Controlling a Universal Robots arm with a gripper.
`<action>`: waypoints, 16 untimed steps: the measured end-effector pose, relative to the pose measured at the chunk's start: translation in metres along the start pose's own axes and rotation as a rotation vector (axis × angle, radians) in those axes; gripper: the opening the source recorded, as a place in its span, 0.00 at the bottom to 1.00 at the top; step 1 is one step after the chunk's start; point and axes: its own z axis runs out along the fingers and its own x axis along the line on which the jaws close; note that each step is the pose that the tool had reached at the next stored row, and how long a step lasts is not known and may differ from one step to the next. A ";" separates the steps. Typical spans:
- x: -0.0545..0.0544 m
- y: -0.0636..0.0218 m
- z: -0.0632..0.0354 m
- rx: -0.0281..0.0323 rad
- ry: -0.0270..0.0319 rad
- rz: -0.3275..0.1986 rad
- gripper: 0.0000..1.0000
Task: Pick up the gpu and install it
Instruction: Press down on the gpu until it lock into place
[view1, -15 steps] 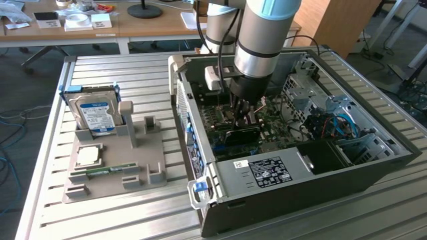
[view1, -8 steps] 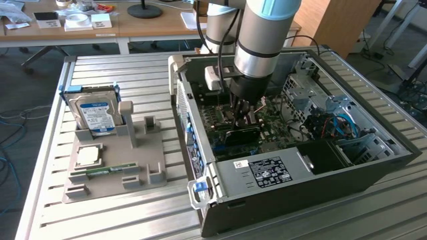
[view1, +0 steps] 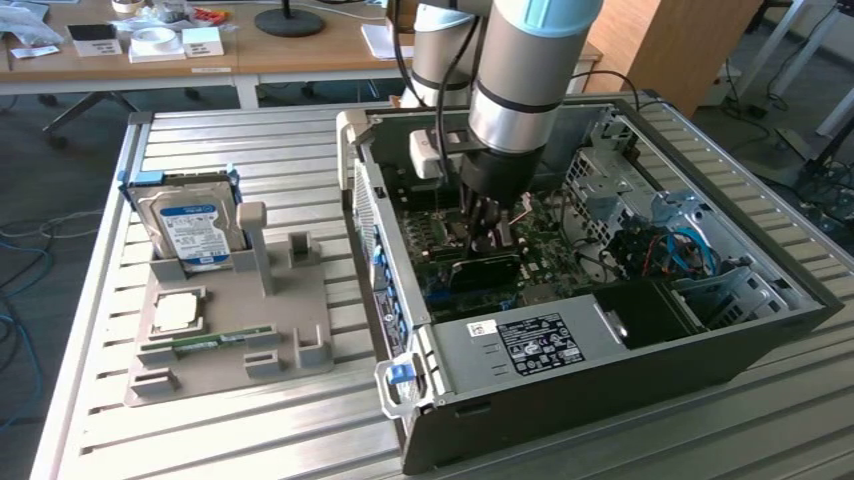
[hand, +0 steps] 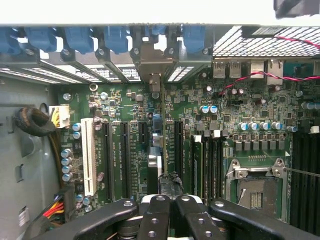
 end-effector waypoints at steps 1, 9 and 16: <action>0.000 -0.0001 -0.0020 0.0001 0.0007 0.000 0.11; -0.001 -0.0007 -0.0241 0.0002 0.0061 0.000 0.11; -0.002 -0.0013 -0.0467 0.0004 0.0088 0.000 0.11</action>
